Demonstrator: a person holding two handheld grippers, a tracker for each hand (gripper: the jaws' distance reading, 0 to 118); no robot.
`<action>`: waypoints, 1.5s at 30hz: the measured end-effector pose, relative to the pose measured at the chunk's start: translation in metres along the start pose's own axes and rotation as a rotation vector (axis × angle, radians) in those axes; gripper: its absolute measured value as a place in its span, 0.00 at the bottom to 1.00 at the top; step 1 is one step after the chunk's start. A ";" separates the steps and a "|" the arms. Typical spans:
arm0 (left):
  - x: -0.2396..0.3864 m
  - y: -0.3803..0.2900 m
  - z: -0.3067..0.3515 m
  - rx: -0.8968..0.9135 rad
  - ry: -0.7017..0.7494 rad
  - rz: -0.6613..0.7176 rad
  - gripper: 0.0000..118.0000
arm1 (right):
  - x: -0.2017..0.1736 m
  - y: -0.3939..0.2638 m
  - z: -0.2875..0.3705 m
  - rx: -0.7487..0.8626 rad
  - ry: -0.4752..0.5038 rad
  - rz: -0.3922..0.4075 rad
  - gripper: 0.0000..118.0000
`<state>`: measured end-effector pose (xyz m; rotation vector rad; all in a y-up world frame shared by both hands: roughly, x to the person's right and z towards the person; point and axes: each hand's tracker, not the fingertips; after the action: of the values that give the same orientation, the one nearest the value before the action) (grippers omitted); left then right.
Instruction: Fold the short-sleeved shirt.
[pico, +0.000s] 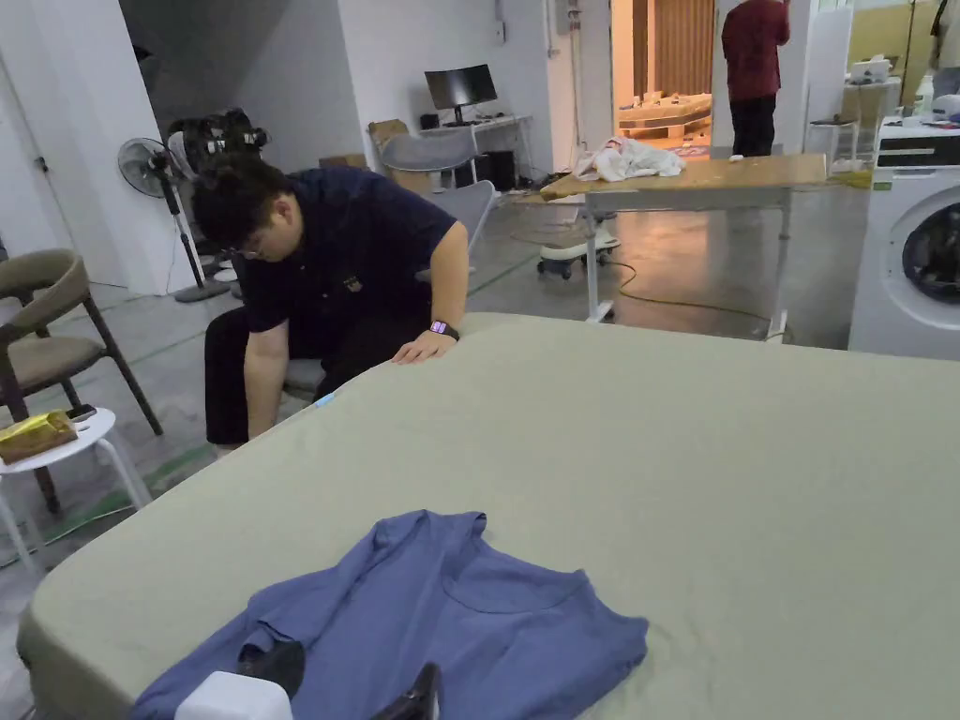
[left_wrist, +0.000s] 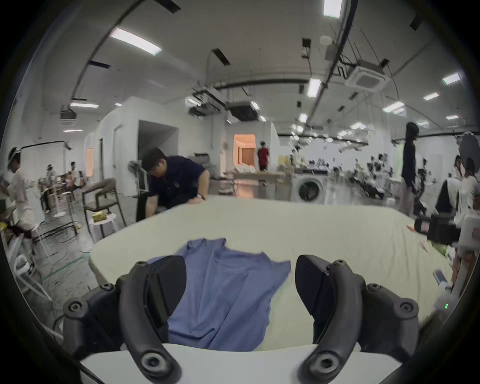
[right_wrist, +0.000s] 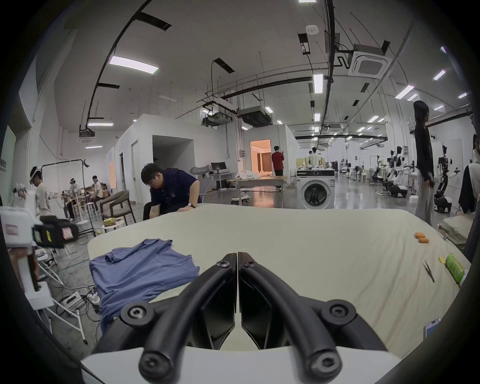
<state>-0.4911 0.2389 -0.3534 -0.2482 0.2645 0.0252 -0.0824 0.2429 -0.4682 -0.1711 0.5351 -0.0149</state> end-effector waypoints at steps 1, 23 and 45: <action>-0.005 -0.005 -0.011 -0.016 -0.033 -0.035 0.74 | 0.000 -0.003 0.003 -0.002 -0.002 -0.002 0.00; -0.055 -0.094 -0.310 -0.613 -0.118 -0.011 0.56 | 0.075 -0.062 0.067 -0.267 -0.320 -0.179 0.00; 0.036 0.111 -0.261 -0.189 -0.289 0.160 0.00 | 0.115 -0.081 0.111 -0.196 -0.380 -0.366 0.00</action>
<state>-0.5297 0.2820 -0.6338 -0.4069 -0.0066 0.2434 0.0758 0.1741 -0.4194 -0.4518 0.1197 -0.2819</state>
